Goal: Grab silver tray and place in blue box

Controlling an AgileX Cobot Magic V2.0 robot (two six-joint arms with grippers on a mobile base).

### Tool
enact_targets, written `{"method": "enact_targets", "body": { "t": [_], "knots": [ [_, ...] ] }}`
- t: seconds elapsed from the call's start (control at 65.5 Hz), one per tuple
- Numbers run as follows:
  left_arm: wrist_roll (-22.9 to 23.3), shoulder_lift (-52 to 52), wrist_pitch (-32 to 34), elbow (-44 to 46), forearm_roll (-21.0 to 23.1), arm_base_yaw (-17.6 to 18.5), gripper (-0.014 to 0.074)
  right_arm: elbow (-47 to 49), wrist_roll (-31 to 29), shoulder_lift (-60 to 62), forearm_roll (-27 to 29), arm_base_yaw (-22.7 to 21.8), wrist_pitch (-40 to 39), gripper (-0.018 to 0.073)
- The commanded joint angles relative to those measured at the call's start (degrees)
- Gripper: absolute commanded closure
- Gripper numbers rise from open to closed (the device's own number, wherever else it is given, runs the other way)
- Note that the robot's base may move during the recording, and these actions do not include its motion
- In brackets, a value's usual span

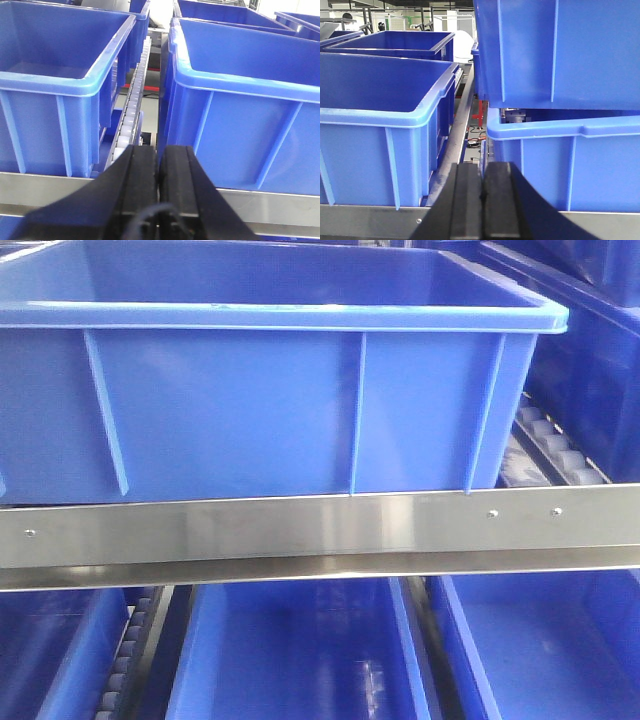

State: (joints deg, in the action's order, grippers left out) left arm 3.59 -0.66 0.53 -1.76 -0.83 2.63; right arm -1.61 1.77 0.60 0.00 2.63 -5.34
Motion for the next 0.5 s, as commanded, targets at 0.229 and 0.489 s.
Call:
{"method": "enact_targets", "body": {
  "t": [0.229, 0.489],
  "knots": [
    [-5.51, -0.89, 4.34, -1.02, 2.8, -0.03, 0.0603, 1.03, -0.04, 0.86, -0.65, -0.28, -4.77, 0.0501],
    [-5.51, -0.89, 4.41, -1.02, 2.8, -0.03, 0.0603, 1.03, -0.04, 0.86, -0.65, -0.28, -4.77, 0.0501]
  ]
}}
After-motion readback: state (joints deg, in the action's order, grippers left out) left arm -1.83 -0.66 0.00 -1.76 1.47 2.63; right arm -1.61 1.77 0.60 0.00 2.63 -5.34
